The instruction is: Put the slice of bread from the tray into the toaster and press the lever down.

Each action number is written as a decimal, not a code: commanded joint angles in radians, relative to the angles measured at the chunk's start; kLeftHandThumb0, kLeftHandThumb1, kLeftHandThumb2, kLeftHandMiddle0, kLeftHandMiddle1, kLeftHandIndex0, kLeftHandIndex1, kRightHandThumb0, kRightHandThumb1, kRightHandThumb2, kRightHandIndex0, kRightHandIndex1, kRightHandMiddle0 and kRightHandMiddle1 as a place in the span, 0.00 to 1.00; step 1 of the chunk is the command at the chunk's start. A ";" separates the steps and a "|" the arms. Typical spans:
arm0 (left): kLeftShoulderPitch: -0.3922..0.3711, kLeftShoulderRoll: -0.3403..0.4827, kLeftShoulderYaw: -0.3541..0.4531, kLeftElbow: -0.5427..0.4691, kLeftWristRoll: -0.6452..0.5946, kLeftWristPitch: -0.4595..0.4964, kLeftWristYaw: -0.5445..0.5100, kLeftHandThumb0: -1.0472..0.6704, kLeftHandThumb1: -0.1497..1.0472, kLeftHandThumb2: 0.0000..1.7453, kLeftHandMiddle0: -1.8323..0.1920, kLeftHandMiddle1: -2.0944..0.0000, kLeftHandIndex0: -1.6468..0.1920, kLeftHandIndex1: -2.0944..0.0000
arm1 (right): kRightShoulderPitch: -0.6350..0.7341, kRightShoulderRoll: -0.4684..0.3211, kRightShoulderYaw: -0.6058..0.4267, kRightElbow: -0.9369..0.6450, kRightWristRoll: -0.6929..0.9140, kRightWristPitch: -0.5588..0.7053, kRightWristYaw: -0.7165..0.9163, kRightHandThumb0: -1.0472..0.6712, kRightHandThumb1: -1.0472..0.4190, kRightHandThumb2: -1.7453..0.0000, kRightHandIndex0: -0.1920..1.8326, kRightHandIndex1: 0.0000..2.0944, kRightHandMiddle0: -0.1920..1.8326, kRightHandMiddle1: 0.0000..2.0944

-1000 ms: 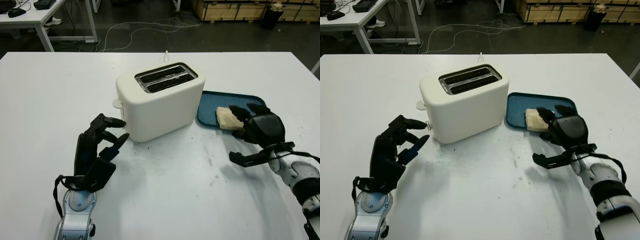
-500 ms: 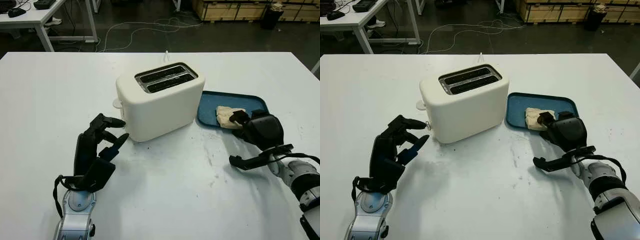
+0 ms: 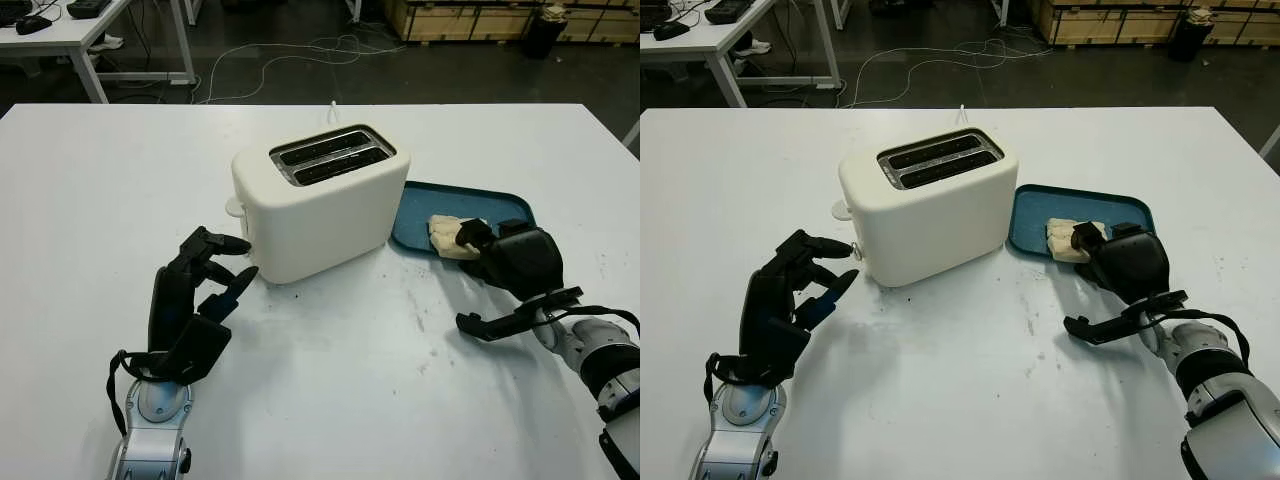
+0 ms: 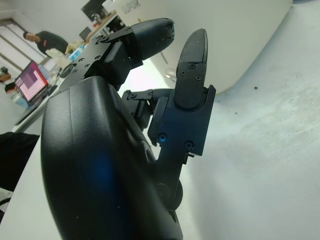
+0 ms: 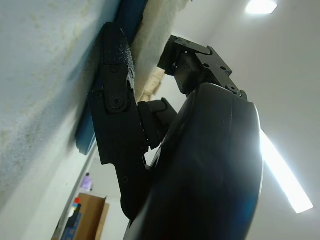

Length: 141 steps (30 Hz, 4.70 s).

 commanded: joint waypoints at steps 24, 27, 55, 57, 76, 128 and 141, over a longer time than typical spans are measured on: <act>0.006 0.000 -0.005 -0.011 0.015 0.003 0.016 0.40 0.89 0.13 0.69 0.24 0.67 0.48 | -0.123 -0.193 -0.204 -0.222 0.145 -0.240 0.291 0.27 0.09 0.67 0.50 0.83 0.35 0.83; 0.006 0.000 -0.005 -0.015 0.015 0.010 0.013 0.40 0.89 0.13 0.69 0.24 0.67 0.49 | -0.198 -0.214 -0.228 -0.202 0.165 -0.272 0.372 0.27 0.09 0.69 0.49 0.83 0.35 0.83; 0.012 -0.009 -0.013 -0.032 0.033 0.026 0.020 0.41 0.89 0.13 0.68 0.28 0.64 0.57 | -0.871 0.191 -0.359 0.078 0.646 -0.249 1.506 0.31 0.09 0.82 0.66 0.83 0.57 0.83; 0.011 -0.011 -0.013 -0.031 0.029 0.027 0.019 0.41 0.89 0.13 0.68 0.28 0.64 0.57 | -0.870 0.209 -0.338 0.077 0.625 -0.234 1.502 0.31 0.09 0.82 0.66 0.83 0.58 0.83; 0.009 -0.011 -0.011 -0.024 0.039 0.026 0.024 0.41 0.89 0.13 0.68 0.28 0.63 0.59 | -0.828 0.251 -0.252 0.091 0.555 -0.161 1.565 0.31 0.09 0.83 0.66 0.83 0.56 0.83; 0.008 -0.009 -0.022 -0.023 0.040 0.021 0.035 0.42 0.89 0.13 0.68 0.28 0.62 0.60 | -0.737 0.201 -0.154 0.026 0.433 -0.308 1.468 0.09 0.14 1.00 0.12 0.43 0.37 0.00; -0.010 0.031 0.020 -0.047 0.060 0.001 0.044 0.41 0.89 0.12 0.66 0.29 0.62 0.61 | -0.594 0.147 -0.426 0.028 0.665 -0.416 1.223 0.28 0.19 0.99 0.31 0.25 0.45 0.01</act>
